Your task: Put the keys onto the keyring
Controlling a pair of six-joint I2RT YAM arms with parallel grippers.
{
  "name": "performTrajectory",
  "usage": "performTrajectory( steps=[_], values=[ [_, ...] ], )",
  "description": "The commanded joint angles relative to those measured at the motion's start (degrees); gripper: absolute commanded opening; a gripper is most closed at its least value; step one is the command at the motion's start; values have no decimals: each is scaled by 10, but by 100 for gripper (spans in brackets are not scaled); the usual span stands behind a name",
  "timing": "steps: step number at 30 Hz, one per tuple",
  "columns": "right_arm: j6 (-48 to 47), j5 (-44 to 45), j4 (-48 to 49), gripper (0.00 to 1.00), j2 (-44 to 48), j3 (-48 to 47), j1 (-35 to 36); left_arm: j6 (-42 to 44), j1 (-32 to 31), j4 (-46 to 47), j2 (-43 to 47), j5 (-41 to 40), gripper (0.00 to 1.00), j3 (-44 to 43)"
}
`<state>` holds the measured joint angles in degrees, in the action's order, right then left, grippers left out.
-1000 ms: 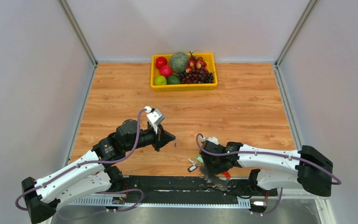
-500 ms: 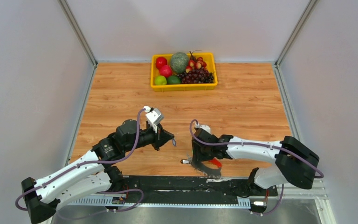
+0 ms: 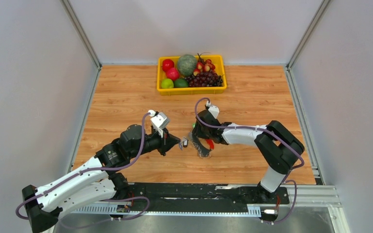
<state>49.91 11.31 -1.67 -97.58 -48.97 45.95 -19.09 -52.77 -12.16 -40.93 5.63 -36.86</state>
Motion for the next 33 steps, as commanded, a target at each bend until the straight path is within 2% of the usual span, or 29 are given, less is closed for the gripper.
performTrajectory(
  steps=[1,5,8,14,19,25,33],
  values=[
    [-6,41,-26,41,15,-36,-8,13,-1,3,7,-7,0,-13],
    [-37,40,-67,47,102,-51,2,14,-1,8,18,-8,0,-9],
    [-51,45,-98,52,177,-27,3,14,-1,8,22,-9,0,-8],
    [-28,53,-164,54,310,87,2,12,-1,13,23,-4,0,-8],
    [1,48,-181,54,382,166,3,9,-1,21,18,4,0,-7],
    [20,24,-175,55,412,213,3,8,-1,22,13,7,0,-6],
    [24,-35,-95,55,371,245,2,8,-1,26,10,7,0,-2]
  ],
)
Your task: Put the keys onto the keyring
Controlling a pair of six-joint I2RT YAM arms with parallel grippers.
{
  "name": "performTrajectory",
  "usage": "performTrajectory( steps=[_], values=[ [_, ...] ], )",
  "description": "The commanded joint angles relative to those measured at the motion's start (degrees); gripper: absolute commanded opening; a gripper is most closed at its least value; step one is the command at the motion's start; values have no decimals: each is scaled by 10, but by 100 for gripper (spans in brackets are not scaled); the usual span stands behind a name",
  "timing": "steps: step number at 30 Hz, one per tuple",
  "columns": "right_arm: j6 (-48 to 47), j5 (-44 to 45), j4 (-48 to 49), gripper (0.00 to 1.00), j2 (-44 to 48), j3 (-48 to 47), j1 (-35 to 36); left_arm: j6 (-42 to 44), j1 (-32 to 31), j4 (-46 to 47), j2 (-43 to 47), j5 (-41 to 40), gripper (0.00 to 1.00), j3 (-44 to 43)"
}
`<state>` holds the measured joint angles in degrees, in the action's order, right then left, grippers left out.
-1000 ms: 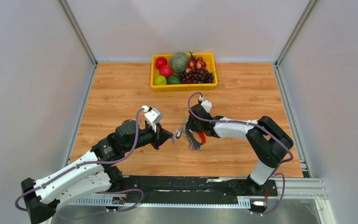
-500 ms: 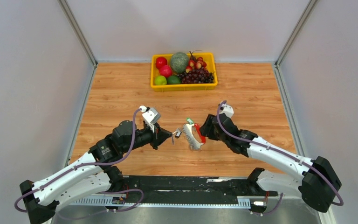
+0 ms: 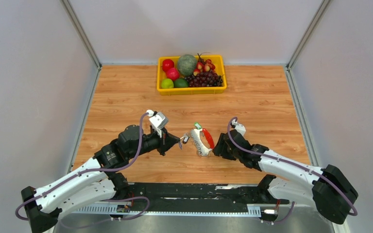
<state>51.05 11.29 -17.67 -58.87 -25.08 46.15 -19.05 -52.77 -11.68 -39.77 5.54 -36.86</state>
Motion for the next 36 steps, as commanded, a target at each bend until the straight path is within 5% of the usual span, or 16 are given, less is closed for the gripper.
performTrajectory(
  steps=[1,15,36],
  values=[
    [9,-40,74,55,-21,7,0,8,-1,22,-3,8,0,-2],
    [-27,-103,170,51,-74,42,2,10,-1,22,-6,13,0,-1],
    [-82,-94,231,20,-87,57,16,3,-1,25,-12,15,0,0]
  ],
)
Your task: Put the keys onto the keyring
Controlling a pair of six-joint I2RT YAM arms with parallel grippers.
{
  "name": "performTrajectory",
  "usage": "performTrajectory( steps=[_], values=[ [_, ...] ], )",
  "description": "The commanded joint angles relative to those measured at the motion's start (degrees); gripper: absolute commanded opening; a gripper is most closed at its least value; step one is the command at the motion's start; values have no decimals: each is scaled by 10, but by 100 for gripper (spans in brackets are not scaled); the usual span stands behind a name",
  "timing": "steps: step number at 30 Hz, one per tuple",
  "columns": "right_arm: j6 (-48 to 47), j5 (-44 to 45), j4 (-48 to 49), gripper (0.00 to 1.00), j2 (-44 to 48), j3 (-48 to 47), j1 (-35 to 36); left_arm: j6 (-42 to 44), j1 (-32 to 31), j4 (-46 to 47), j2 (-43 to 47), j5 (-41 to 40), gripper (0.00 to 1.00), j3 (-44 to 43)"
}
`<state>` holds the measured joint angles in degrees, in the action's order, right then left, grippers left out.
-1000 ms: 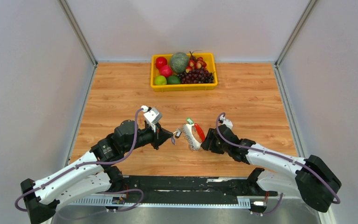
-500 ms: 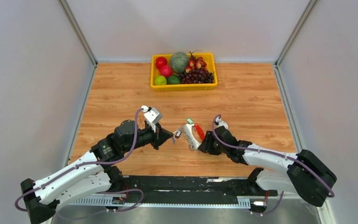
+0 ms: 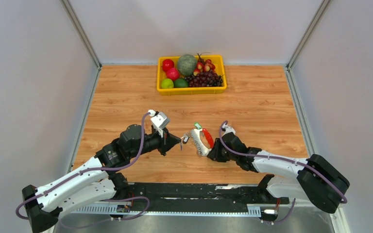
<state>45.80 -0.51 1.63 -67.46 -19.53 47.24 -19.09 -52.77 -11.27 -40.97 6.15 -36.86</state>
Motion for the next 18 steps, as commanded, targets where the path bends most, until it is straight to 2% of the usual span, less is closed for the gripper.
performTrajectory(
  steps=[1,9,14,18],
  values=[
    [-37,32,40,16,-1,1,5,3,-1,21,0,9,0,1],
    [-103,44,54,1,-2,-24,5,-3,-1,25,-5,12,0,5],
    [-118,19,83,0,2,-24,6,-3,-1,24,-6,12,0,6],
    [-137,-5,90,0,39,-24,10,-4,-1,23,-5,14,0,5]
  ],
)
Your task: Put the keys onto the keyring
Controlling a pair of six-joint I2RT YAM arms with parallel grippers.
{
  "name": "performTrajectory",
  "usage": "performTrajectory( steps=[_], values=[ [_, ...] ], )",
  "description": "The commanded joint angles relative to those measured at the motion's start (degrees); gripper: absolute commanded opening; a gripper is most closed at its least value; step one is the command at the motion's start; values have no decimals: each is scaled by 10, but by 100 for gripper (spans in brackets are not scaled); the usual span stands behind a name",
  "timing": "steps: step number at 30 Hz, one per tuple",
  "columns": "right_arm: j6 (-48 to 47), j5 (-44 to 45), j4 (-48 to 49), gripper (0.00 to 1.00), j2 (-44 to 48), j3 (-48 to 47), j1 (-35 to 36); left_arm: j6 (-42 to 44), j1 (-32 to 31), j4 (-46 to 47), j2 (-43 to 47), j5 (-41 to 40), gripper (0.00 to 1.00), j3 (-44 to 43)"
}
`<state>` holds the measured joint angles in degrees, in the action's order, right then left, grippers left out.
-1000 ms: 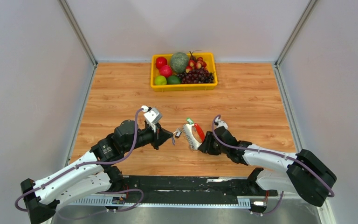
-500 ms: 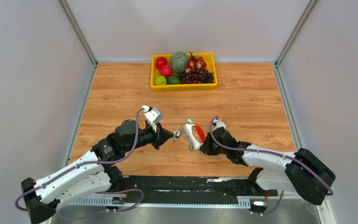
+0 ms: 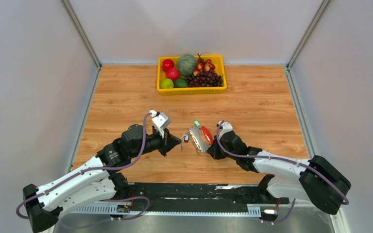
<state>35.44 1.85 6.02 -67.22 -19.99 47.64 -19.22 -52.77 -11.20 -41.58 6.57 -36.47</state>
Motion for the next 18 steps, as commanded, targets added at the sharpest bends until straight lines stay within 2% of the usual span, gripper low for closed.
performTrajectory(
  steps=[1,6,12,18],
  values=[
    [-38,-37,45,0,50,-20,7,-4,-1,23,1,11,0,1],
    [-71,-56,12,0,121,-37,10,-9,-1,26,9,24,0,-4],
    [-122,-31,-25,0,206,-66,29,-21,-1,40,29,59,0,-13],
    [-172,-35,-40,0,256,-106,38,-26,-2,41,60,70,0,-34]
  ],
)
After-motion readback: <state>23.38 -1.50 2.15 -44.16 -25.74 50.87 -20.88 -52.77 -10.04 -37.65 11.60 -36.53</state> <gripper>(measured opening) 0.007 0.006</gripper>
